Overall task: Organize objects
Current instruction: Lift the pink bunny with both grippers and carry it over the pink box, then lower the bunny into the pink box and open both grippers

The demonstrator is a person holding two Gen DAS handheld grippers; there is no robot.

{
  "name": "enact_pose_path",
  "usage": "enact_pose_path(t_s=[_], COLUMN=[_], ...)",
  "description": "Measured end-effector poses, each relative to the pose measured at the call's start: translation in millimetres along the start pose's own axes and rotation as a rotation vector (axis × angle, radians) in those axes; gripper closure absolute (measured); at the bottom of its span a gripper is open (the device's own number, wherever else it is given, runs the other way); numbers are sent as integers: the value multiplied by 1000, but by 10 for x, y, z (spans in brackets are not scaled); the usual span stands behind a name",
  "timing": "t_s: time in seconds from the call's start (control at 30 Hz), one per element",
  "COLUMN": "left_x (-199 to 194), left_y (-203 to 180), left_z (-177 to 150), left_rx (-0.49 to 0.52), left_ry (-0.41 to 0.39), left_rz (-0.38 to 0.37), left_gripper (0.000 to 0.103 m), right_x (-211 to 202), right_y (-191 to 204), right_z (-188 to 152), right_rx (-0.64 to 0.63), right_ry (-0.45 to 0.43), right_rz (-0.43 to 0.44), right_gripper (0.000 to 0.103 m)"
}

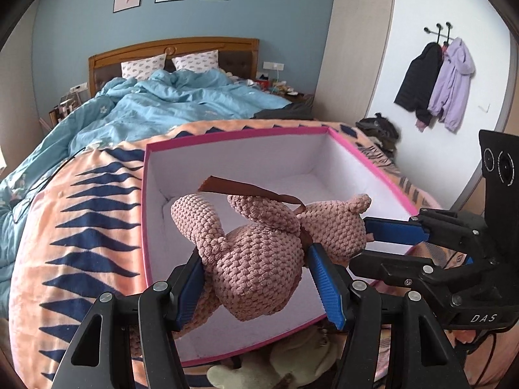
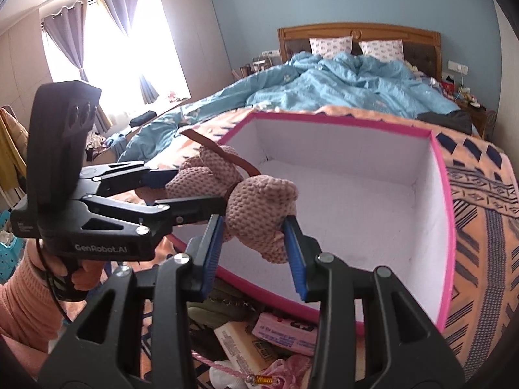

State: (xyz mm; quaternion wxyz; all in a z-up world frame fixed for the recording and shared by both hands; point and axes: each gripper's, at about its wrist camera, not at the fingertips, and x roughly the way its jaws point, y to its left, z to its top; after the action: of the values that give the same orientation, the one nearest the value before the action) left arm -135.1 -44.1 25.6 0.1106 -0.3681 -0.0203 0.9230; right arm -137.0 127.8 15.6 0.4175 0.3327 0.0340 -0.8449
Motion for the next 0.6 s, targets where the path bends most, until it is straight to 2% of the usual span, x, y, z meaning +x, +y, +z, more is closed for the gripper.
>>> enact_pose_path(t_s=[0.13, 0.2, 0.33, 0.53, 0.6], left_x=[37, 31, -39, -352, -483], left_y=[-15, -52, -50, -42, -43], left_z=[-18, -32, -67, -169, -222], left_rx=[11, 30, 21, 17, 15], left_ry=[11, 3, -14, -131, -170], left_rz=[21, 63, 62, 82, 73], left_gripper=[41, 40, 40, 27, 18], right_x=[136, 190, 190, -27, -134], right_y=[-41, -47, -99, -131, -93], right_z=[-52, -65, -86, -126, -148], right_rx=[18, 16, 32, 37, 26], right_ry=[44, 63, 65, 15, -9], right_rz=[16, -2, -8, -20, -23], right_gripper=[62, 62, 62, 61, 57])
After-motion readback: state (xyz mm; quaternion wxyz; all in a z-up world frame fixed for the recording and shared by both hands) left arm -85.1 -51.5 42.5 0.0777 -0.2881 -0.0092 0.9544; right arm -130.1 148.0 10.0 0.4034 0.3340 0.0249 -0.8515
